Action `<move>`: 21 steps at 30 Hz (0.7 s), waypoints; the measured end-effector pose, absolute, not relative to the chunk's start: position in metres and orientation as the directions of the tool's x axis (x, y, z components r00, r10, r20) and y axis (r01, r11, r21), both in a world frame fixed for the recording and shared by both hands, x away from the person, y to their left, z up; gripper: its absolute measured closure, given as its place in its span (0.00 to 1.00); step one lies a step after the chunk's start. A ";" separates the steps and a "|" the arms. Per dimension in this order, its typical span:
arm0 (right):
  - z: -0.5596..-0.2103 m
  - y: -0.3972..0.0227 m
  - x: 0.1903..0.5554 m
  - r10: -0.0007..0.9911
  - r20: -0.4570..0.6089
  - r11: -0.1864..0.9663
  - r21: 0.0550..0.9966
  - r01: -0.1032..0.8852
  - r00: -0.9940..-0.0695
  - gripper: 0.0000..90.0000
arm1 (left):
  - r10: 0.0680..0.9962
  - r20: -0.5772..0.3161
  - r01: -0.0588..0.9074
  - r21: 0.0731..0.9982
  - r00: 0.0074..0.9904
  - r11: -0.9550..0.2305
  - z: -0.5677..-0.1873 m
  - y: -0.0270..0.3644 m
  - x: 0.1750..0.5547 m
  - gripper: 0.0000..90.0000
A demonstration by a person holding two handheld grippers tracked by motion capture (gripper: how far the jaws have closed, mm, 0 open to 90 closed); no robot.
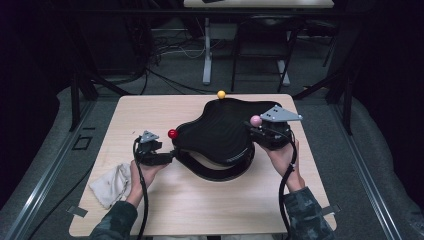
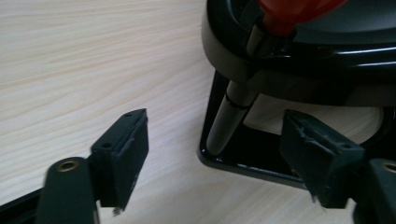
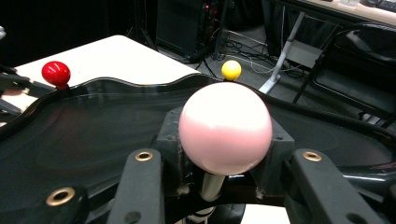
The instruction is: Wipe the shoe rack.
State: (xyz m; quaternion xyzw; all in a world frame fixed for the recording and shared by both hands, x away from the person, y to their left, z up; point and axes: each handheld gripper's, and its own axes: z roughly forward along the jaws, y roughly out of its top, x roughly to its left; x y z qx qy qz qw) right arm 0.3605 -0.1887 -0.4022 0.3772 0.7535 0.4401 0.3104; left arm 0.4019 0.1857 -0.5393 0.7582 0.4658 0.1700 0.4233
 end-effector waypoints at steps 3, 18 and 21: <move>-0.402 -0.188 0.361 0.841 -0.138 0.331 0.896 0.296 -0.523 0.67 | 0.848 -0.138 0.558 0.804 0.512 -0.206 -0.546 0.181 0.407 0.40; -0.401 -0.184 0.367 0.833 -0.126 0.332 0.892 0.305 -0.539 0.67 | 0.840 -0.088 0.517 0.821 0.535 -0.244 -0.559 0.172 0.412 0.81; -0.402 -0.183 0.370 0.826 -0.125 0.333 0.895 0.297 -0.550 0.67 | 0.839 -0.068 0.508 0.821 0.539 -0.260 -0.559 0.175 0.407 0.81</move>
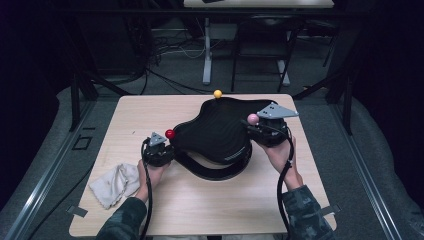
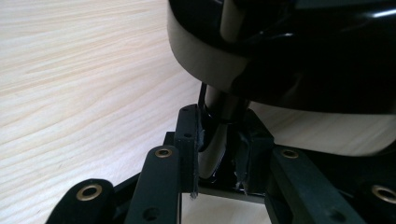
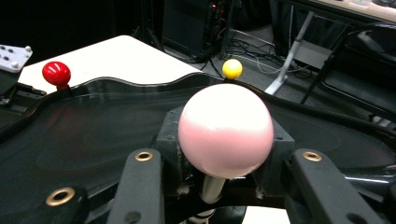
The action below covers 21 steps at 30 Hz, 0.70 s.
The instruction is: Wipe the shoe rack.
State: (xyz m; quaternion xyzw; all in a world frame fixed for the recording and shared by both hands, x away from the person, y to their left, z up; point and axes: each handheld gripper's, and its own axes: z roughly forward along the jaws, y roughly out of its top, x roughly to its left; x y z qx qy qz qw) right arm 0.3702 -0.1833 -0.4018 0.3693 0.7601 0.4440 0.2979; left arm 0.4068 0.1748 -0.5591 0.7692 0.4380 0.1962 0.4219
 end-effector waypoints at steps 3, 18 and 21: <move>-0.401 -0.182 0.375 0.816 -0.125 0.341 0.892 0.296 -0.564 0.67 | 0.838 -0.055 0.503 0.820 0.542 -0.272 -0.559 0.179 0.401 0.82; -0.396 -0.158 0.408 0.765 -0.080 0.358 0.877 0.319 -0.639 0.47 | 0.853 -0.028 0.531 0.793 0.521 -0.298 -0.554 0.195 0.380 0.82; -0.390 -0.163 0.392 0.783 -0.055 0.326 0.884 0.335 -0.619 0.35 | 0.851 -0.025 0.529 0.793 0.525 -0.303 -0.554 0.195 0.378 0.82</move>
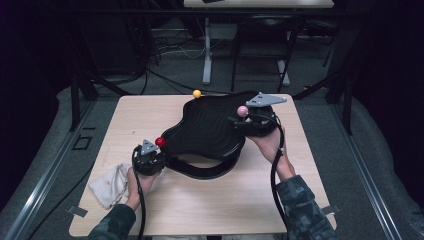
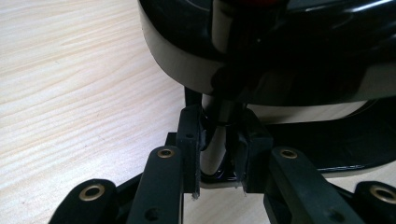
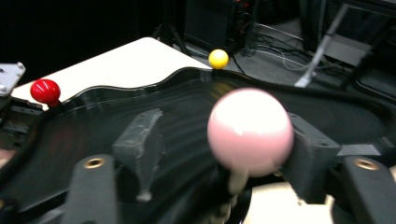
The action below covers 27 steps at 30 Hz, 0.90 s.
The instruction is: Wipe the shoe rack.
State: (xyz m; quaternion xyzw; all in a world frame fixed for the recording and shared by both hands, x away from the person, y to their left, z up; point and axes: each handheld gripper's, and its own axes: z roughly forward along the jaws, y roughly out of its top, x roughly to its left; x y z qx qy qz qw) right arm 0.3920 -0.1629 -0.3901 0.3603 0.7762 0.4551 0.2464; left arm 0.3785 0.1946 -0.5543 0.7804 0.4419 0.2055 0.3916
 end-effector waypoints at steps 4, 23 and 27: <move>-0.388 -0.174 0.364 0.794 -0.012 0.295 0.882 0.368 -0.608 0.22 | 0.852 -0.026 0.531 0.792 0.522 -0.302 -0.554 0.193 0.376 0.82; -0.403 -0.167 0.313 0.744 -0.017 0.372 0.840 0.394 -0.667 0.10 | 0.831 -0.016 0.507 0.799 0.557 -0.325 -0.556 0.188 0.364 0.83; -0.410 -0.173 0.320 0.770 -0.006 0.348 0.842 0.413 -0.638 0.14 | 0.816 -0.009 0.486 0.807 0.578 -0.336 -0.557 0.180 0.359 0.83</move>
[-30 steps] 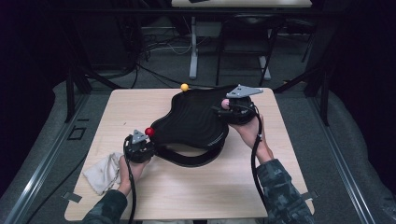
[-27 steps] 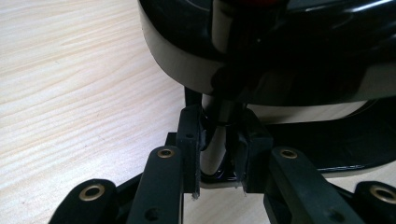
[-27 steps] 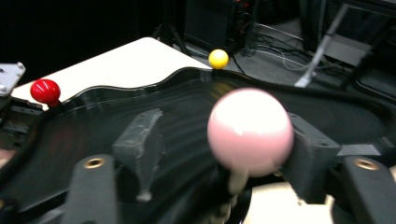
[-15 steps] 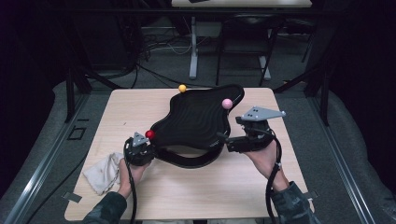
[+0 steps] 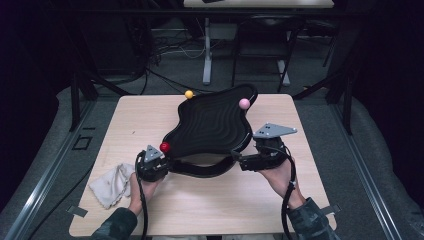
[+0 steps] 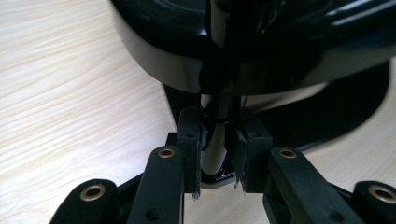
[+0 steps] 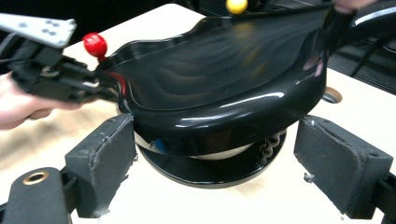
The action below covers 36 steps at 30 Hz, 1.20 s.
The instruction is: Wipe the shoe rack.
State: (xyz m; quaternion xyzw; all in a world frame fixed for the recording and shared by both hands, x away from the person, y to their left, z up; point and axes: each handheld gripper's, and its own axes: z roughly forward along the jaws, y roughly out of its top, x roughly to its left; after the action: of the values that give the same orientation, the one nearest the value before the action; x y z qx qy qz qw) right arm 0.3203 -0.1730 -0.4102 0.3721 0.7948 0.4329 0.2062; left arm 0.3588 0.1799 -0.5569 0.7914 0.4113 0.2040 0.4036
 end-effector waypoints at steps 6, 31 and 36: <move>-0.421 -0.180 0.333 0.808 0.011 0.298 0.855 0.425 -0.589 0.14 | 0.791 -0.004 0.458 0.817 0.612 -0.350 -0.559 0.165 0.352 0.83; -0.451 -0.204 0.360 0.877 0.105 0.178 0.836 0.520 -0.468 0.17 | 0.582 -0.067 0.383 0.812 0.810 -0.440 -0.561 0.068 0.327 0.78; -0.447 -0.210 0.347 0.881 0.103 0.171 0.840 0.515 -0.461 0.17 | 0.548 -0.104 0.396 0.802 0.830 -0.447 -0.559 0.069 0.319 0.63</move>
State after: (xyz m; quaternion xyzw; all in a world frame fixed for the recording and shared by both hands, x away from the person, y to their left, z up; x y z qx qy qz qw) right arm 0.3468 -0.2097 -0.4466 0.4745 0.7358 0.4350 0.2103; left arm 0.3194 0.0695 -0.5587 0.8462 0.2789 0.0856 0.4458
